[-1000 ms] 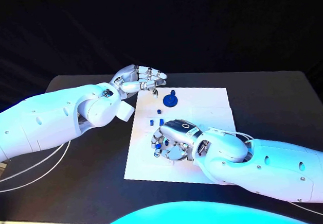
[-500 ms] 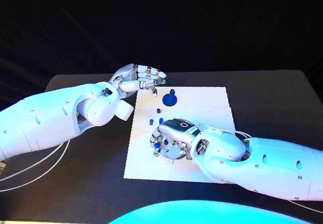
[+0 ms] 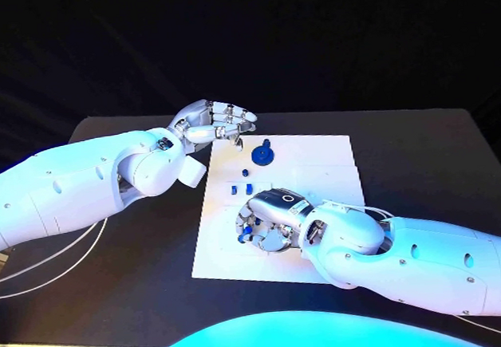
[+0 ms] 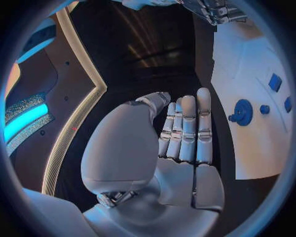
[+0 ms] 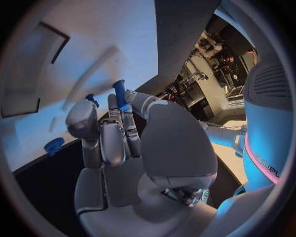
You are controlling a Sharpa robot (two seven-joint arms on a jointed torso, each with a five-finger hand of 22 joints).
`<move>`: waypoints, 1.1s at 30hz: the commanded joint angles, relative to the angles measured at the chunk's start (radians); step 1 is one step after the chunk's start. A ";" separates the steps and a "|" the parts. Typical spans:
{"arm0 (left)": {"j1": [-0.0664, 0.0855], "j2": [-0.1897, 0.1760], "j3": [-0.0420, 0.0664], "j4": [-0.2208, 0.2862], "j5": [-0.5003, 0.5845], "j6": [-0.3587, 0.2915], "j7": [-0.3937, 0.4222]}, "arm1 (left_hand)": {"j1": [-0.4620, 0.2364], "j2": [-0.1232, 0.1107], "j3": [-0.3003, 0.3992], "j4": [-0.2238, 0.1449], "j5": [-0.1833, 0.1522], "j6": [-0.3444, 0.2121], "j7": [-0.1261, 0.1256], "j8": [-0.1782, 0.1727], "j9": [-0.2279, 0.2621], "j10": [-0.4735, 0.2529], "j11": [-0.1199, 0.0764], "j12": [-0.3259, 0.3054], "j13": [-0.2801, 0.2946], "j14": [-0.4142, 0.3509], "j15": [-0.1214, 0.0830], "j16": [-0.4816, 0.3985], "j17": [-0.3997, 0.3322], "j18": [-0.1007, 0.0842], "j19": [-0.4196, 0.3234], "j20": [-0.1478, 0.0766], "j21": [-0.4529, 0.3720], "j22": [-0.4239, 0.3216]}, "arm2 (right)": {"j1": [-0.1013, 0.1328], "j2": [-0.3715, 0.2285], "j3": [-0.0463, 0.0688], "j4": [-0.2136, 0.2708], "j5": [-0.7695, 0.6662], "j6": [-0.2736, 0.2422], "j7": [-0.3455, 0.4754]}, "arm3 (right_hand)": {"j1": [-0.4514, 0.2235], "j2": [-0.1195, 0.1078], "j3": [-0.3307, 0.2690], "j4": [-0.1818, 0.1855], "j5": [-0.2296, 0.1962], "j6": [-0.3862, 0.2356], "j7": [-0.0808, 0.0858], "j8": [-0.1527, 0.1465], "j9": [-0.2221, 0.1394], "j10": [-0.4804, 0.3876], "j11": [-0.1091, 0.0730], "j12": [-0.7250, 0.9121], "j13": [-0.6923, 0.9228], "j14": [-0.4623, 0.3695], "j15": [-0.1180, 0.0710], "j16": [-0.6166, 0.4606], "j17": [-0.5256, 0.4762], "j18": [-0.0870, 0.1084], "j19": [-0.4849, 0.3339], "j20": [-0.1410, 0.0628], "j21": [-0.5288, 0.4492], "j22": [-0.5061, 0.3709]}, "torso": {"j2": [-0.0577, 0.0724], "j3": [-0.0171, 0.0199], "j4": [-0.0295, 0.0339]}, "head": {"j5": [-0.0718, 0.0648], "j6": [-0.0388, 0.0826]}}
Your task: Assemble the parts on the task board
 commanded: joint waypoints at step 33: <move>0.000 -0.001 0.000 0.003 -0.001 0.026 0.001 | 0.006 0.006 -0.004 -0.004 0.004 0.003 0.005 -0.004 -0.002 0.005 0.000 -0.006 -0.001 -0.004 0.001 -0.007 -0.002 0.006 0.001 0.000 -0.006 0.001 | -0.002 0.011 -0.006 0.007 -0.052 0.024 0.009 | -0.036 -0.072 -0.046 -0.030 0.097 -0.098 0.031 -0.039 -0.021 -0.138 -0.005 -0.083 -0.027 -0.014 0.044 -0.029 -0.057 0.009 -0.079 0.041 -0.175 0.001 | 0.001 -0.0010 0.0015 | -0.018 0.006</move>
